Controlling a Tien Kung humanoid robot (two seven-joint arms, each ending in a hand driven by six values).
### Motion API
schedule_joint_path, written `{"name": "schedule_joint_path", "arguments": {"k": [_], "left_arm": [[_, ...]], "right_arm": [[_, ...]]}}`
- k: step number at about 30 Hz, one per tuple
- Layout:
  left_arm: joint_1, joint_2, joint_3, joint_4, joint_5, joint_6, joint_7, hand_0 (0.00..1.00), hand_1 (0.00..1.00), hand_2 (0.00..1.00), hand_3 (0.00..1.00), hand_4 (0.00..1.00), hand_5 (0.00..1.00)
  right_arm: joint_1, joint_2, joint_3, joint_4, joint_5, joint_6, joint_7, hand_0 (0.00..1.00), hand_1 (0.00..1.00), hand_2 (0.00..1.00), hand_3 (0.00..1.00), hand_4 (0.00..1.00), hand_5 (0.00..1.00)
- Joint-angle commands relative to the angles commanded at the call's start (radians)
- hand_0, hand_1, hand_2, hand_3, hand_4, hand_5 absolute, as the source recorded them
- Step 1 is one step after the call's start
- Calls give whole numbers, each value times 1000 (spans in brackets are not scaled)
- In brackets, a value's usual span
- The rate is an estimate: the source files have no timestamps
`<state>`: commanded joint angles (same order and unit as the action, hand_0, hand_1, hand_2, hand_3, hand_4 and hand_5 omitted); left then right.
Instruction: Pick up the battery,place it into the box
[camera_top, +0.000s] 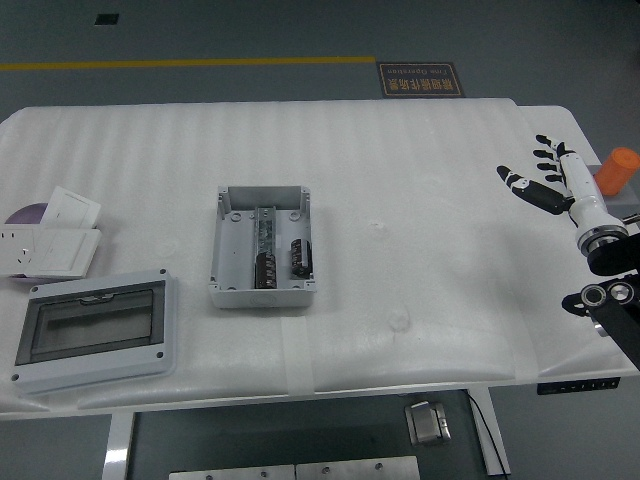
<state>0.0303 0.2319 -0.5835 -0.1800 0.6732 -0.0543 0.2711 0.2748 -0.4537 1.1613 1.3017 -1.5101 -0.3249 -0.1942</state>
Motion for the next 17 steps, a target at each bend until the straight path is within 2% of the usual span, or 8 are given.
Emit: {"name": "schedule_joint_path", "arguments": {"k": [9,17], "left_arm": [[1,-4,26,0,-22,-1,-8,653,667,543,580,625,381],[-2,-2,24,0,-18,-2,-11,654,667,542,581,627,378]], "right_arm": [[51,21,-40,-8,13,2,4,742,788,843,920,822,490],[57,25,-43,28,-12,3,-3,741,786,842,916,821,493]]}}
